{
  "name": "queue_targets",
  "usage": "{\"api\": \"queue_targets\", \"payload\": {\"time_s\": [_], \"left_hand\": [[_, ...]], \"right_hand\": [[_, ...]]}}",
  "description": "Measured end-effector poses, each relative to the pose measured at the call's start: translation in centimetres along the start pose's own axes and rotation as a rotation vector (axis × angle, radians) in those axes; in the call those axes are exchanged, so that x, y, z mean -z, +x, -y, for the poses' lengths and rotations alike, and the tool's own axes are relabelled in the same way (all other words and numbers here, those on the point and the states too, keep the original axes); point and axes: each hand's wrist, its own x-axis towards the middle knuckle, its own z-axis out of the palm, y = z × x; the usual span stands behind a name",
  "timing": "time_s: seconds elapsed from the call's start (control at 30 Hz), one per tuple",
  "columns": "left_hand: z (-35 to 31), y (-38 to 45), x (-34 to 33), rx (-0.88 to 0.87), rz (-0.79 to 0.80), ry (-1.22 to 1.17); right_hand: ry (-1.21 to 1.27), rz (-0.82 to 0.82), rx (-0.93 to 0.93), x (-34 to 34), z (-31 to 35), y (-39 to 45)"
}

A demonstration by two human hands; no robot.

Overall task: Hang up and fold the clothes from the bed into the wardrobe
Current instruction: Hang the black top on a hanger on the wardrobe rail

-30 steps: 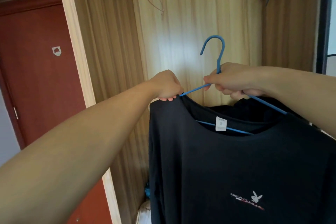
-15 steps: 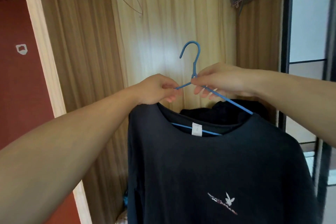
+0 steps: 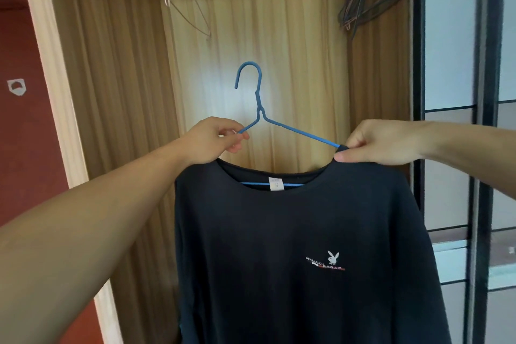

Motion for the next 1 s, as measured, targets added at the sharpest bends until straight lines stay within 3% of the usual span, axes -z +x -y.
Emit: {"api": "queue_targets", "payload": {"time_s": [0.3,0.43,0.6,0.77,0.9,1.0], "left_hand": [[1.3,-0.2,0.9,0.033,0.023,-0.004],[2.1,-0.3,1.7,0.045,-0.038,-0.038],[1.0,0.6,0.4,-0.007,-0.136,0.010],[-0.4,0.3,-2.3,0.026,-0.292,0.122],[-4.7,-0.9,-5.3,-0.042,-0.233,-0.115],[-8.4,-1.7,-7.0,-0.028,-0.050,-0.299]], "right_hand": [[0.141,-0.078,0.118,-1.0,1.0,-0.4],[0.223,-0.209,0.187,-1.8,0.9,-1.2],[0.357,-0.207,0.098,-1.2,3.1,-1.2],[0.476,-0.355,-0.053,0.9,5.1,0.4],[0.571,-0.467,-0.146,2.2,6.7,2.6],[0.678,-0.515,-0.166,3.5,7.6,3.6]]}}
